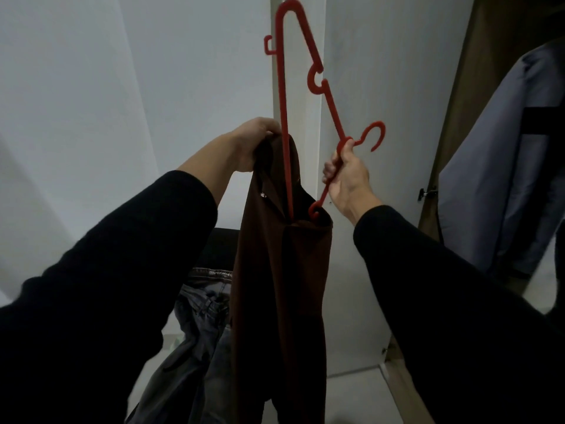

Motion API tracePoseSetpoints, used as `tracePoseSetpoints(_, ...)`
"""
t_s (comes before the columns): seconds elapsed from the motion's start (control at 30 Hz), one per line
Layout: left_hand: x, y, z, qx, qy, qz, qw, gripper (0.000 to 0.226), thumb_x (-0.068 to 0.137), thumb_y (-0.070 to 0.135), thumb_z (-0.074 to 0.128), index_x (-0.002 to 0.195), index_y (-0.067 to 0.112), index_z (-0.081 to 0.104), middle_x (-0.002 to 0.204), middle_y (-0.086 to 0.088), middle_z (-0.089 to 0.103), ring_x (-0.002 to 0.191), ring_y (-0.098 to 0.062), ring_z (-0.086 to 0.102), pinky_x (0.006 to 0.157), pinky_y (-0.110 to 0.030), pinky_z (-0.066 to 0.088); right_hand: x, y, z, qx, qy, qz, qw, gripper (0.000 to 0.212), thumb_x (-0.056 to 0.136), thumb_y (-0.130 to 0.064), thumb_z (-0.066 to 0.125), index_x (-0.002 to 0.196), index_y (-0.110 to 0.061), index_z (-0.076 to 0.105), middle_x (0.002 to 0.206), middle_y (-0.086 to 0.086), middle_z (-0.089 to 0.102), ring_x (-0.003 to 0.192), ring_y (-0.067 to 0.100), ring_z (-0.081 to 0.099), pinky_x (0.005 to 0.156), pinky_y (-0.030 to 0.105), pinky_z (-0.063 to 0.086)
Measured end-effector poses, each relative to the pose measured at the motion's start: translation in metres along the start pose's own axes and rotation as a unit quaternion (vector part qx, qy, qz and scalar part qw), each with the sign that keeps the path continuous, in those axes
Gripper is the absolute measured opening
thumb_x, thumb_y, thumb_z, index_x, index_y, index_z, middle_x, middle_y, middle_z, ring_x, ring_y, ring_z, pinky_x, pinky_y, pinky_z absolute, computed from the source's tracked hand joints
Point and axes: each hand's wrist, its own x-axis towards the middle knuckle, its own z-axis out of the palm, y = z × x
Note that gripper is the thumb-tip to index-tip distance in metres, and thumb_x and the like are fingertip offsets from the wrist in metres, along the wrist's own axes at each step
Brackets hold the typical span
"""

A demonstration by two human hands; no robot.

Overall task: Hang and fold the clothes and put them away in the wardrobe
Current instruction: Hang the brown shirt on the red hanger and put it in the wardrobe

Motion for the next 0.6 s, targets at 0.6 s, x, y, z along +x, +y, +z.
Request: tracePoseSetpoints(0.6, 0.004, -0.019, -0.031, 0.096, 0.063, -0.044, 0.992, 0.033, 0.091, 0.042, 0.053, 0.077, 0.012, 0.056, 0.068, -0.001, 0.063, 0.067, -0.014, 0.061, 0.063, -0.025, 0.048, 0.006, 0.027, -0.061, -0.426, 0.054, 0.007, 0.903, 0.029, 0.102, -0.039, 0.033, 0.096, -0.022, 0.055, 0.078, -0.003, 0.048, 0.068, 0.009, 0.046, 0.061, 0.021, 0.04)
